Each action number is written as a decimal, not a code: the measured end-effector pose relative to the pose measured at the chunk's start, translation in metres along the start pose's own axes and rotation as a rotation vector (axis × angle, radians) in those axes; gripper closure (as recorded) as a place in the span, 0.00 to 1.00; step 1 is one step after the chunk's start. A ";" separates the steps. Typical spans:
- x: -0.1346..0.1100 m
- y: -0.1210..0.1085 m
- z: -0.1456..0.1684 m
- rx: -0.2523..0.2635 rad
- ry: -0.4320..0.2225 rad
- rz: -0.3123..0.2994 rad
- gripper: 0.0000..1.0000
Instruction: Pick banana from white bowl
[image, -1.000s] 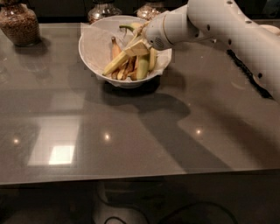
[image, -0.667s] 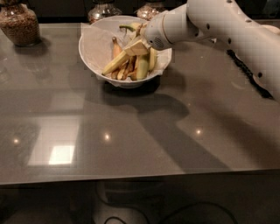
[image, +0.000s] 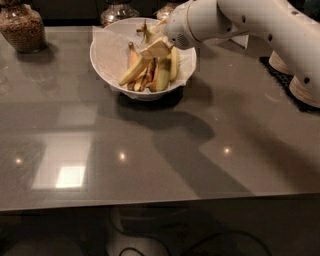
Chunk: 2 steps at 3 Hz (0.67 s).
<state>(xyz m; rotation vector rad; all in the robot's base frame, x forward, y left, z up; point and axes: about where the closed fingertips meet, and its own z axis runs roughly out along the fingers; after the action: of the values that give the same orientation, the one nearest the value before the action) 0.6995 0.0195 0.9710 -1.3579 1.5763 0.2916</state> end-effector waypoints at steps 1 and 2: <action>-0.013 -0.005 -0.020 0.033 -0.010 -0.032 1.00; -0.019 -0.011 -0.050 0.088 -0.015 -0.049 1.00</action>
Offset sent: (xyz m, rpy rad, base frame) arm -0.0322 -0.0613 0.0740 0.0023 -0.1564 -0.0934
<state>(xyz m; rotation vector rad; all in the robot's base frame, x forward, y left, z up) 0.6809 -0.0086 1.0146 -1.3213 1.5237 0.2004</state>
